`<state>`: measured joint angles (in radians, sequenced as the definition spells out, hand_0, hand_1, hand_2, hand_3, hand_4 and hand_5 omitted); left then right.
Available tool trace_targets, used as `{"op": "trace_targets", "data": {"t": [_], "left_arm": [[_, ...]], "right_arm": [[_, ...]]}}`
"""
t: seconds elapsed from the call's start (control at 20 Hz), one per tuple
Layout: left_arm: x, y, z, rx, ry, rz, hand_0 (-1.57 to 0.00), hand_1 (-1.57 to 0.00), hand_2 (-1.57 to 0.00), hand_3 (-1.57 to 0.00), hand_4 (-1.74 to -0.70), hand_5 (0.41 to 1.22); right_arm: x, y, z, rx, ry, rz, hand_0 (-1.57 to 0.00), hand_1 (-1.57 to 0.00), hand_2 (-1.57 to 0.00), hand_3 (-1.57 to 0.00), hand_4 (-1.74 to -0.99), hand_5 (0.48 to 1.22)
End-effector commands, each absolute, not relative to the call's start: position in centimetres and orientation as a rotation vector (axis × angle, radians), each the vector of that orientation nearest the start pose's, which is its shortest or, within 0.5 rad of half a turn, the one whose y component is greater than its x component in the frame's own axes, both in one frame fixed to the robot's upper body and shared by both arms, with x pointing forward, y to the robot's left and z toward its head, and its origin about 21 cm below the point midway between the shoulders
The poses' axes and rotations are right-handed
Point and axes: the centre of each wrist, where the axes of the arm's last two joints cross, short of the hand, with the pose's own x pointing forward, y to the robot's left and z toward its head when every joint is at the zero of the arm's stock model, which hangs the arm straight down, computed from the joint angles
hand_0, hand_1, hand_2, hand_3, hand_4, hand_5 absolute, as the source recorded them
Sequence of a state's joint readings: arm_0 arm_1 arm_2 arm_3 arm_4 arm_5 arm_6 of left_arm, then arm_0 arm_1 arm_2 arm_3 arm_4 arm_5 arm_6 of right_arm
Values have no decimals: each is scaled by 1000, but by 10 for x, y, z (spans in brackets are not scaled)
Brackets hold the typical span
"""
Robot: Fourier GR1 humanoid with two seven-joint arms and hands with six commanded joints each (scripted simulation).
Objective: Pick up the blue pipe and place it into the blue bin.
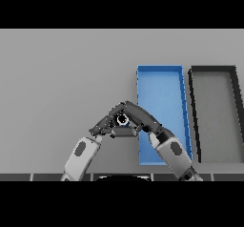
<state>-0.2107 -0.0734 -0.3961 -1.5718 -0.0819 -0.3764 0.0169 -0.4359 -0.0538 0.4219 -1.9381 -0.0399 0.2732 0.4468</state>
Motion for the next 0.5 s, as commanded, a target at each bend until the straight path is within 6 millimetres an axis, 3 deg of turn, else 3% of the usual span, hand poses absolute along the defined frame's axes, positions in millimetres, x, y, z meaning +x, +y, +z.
{"op": "trace_targets", "data": {"t": [0.0,0.25,0.3,0.35,0.45], "left_arm": [[265,92,51,-611,-1668,-764,-1571,-1571,-1571,-1433,-1728,1221],[265,98,52,-528,-1700,-760,-1571,-1571,-1571,-1454,-1724,1221],[264,98,53,-505,-1720,-778,-1462,-1342,-1293,-1166,-1599,1221],[263,99,52,-523,-1708,-807,-1169,-1073,-1034,-933,-1475,1221],[265,105,53,-551,-1700,-870,-748,-687,-662,-596,-1282,1221]], "right_arm": [[245,-97,176,456,-1779,900,-1511,-1511,-1514,-1462,-1710,1125],[249,-95,174,442,-1808,840,-1551,-1551,-1552,-1535,-1731,1190],[245,-93,174,442,-1816,844,-1555,-1555,-1556,-1542,-1733,1196],[242,-93,174,434,-1815,847,-1558,-1558,-1559,-1548,-1734,1201],[241,-90,177,431,-1789,831,-1563,-1563,-1563,-1556,-1737,1208]]}}
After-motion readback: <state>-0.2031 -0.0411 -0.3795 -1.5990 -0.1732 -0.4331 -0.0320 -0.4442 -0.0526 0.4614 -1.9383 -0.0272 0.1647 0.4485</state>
